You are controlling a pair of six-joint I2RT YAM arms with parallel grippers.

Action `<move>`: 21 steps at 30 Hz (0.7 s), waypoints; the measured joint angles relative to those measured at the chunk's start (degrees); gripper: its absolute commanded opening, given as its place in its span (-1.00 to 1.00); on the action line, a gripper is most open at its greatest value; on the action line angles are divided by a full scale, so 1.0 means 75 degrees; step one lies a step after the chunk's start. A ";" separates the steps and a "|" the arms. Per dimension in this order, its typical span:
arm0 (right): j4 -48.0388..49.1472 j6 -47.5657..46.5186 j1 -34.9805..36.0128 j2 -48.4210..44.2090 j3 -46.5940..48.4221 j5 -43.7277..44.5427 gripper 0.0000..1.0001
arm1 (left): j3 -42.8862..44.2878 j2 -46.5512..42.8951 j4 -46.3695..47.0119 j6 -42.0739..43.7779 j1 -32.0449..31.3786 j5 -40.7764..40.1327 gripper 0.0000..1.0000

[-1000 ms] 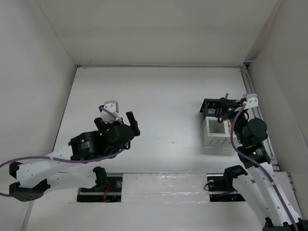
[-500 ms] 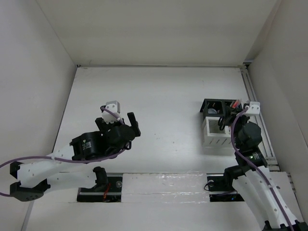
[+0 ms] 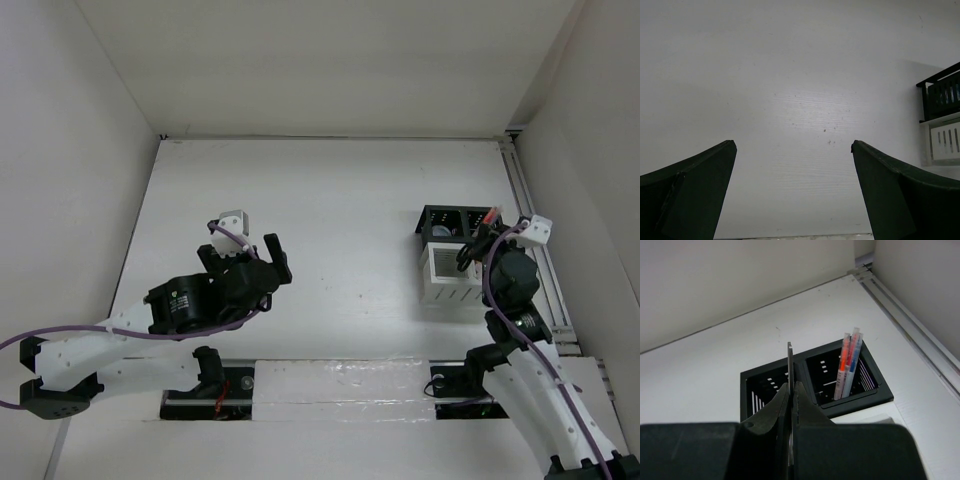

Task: Sort the stationery into containers
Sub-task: Place the scissors in the storage box.

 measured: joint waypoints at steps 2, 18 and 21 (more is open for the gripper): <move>-0.0009 0.0058 0.0000 0.0195 0.0003 0.0169 -1.00 | 0.0000 0.0000 0.0000 0.0000 0.0000 0.0000 1.00; -0.0041 0.0624 0.0609 0.1070 0.0184 0.1320 -0.28 | 0.0000 -0.0055 0.0020 0.0000 0.0000 -0.0006 1.00; -0.0035 0.0647 0.0880 0.1096 0.0245 0.1513 0.14 | 0.0000 -0.0108 0.0017 0.0000 0.0000 -0.0006 1.00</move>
